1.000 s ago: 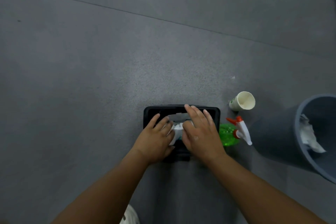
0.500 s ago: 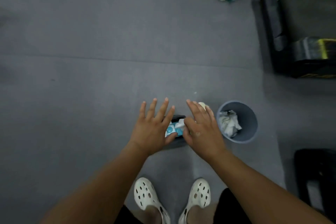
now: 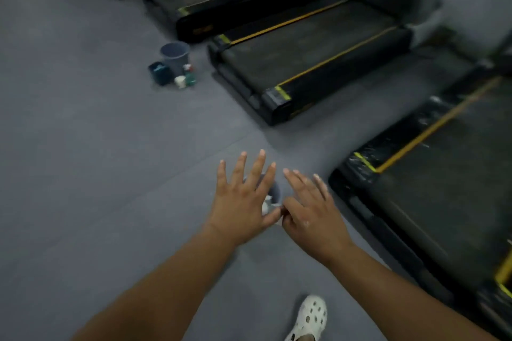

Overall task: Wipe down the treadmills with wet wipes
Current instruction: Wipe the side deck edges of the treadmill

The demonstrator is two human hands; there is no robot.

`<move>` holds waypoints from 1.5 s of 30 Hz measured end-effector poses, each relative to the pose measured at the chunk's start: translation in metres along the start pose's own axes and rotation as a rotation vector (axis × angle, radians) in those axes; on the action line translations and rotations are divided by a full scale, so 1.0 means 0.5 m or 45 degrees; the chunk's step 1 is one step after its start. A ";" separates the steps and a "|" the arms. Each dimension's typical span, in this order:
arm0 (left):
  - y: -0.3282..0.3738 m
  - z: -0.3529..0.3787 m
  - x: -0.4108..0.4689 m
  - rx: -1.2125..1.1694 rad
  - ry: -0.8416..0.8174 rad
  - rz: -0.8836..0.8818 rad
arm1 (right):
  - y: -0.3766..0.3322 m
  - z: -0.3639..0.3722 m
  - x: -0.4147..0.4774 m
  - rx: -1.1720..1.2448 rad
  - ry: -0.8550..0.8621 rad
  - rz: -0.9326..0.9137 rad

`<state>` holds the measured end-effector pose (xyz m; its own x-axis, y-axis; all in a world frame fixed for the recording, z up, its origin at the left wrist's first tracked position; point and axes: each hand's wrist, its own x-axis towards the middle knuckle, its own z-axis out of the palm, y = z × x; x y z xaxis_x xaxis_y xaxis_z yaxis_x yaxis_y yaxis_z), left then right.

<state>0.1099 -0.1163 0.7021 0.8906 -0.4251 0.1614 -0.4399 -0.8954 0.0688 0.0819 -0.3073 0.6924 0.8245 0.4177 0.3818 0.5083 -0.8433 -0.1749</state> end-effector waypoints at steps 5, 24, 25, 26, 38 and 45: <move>0.299 -0.044 0.113 -0.017 -0.049 0.409 | 0.139 -0.195 -0.209 -0.220 0.087 0.369; 1.469 -0.026 0.205 0.028 -0.165 1.107 | 0.635 -0.767 -1.114 -0.633 0.272 1.232; 1.501 -0.013 0.212 0.040 -0.178 1.117 | 0.659 -0.779 -1.140 -0.634 0.273 1.250; 1.532 0.002 0.221 0.054 -0.190 1.126 | 0.684 -0.789 -1.162 -0.634 0.269 1.268; 1.889 0.148 0.523 0.044 -0.195 1.085 | 1.167 -0.891 -1.235 -0.615 0.217 1.222; 2.047 0.173 0.703 0.024 -0.111 1.027 | 1.437 -0.947 -1.217 -0.555 0.244 1.115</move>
<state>-0.0175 -1.1937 0.7439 0.3061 -0.9489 0.0770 -0.9491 -0.3104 -0.0527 -0.1723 -1.3275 0.7642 0.7912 -0.4405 0.4242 -0.4277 -0.8944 -0.1309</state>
